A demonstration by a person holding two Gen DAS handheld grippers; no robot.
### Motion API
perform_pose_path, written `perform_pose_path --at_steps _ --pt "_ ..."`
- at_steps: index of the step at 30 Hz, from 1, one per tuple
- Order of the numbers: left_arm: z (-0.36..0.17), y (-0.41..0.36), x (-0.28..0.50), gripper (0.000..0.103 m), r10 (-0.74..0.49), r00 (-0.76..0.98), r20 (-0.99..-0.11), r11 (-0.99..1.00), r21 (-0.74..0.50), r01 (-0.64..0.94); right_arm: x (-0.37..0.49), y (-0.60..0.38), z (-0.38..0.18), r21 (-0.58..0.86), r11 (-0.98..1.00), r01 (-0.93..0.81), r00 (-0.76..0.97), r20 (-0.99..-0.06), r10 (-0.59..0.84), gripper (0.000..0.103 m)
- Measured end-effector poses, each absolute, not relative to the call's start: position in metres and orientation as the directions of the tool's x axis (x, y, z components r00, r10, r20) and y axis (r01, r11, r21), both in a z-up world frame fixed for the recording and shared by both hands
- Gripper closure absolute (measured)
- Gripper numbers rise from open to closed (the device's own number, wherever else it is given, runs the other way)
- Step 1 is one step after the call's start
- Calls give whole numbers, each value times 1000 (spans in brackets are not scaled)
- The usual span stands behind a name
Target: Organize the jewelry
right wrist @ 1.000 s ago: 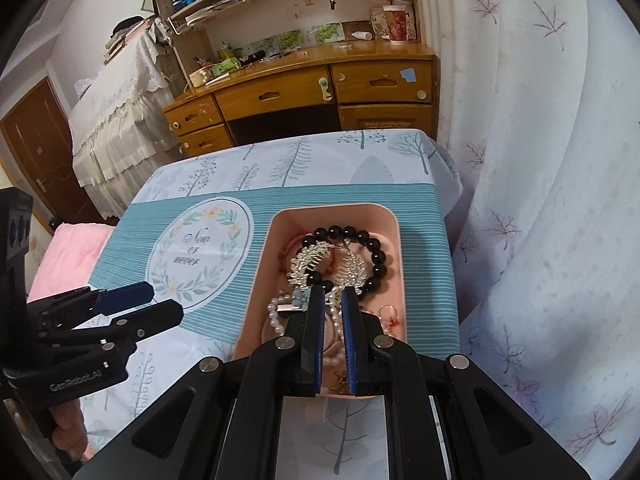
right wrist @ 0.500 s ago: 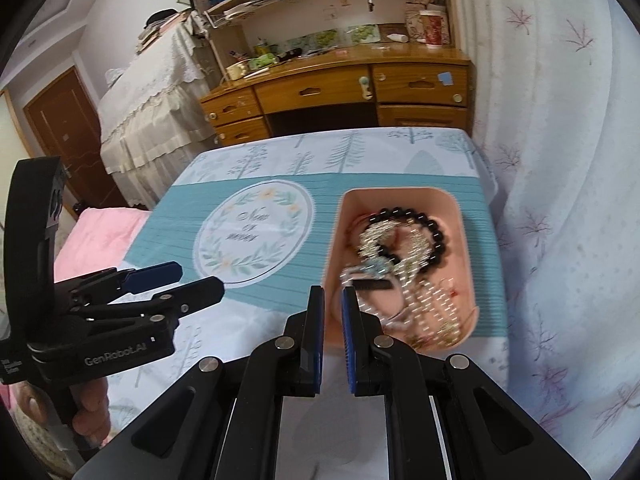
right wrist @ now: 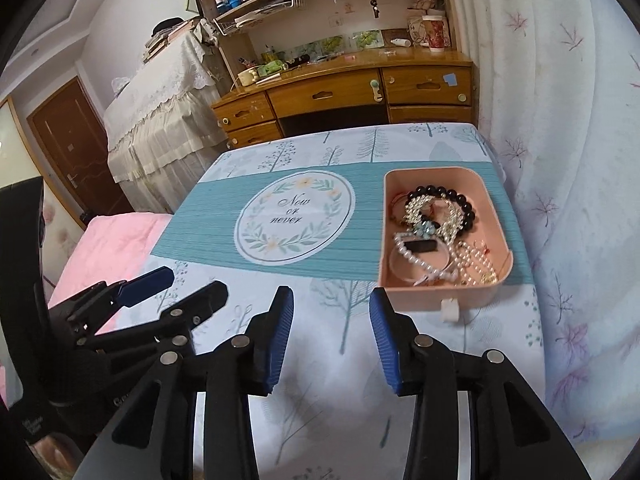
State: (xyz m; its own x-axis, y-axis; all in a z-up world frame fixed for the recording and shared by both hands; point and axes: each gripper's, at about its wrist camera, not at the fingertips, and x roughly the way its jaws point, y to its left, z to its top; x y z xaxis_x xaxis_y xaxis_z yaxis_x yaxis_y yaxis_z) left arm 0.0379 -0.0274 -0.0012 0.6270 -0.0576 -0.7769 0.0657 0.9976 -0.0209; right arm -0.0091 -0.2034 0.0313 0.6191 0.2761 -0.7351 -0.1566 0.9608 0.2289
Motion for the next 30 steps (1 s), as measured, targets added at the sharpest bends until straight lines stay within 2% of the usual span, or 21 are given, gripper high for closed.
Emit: perform_pose_path --at_steps 15,30 --pt "12 -20 2 33 27 690 -723 1000 14 -25 -37 -194 37 221 968 -122 652 -717 246 61" --pt "8 -18 5 33 42 677 -735 999 19 -41 -36 -196 36 228 967 -115 643 -724 247 61"
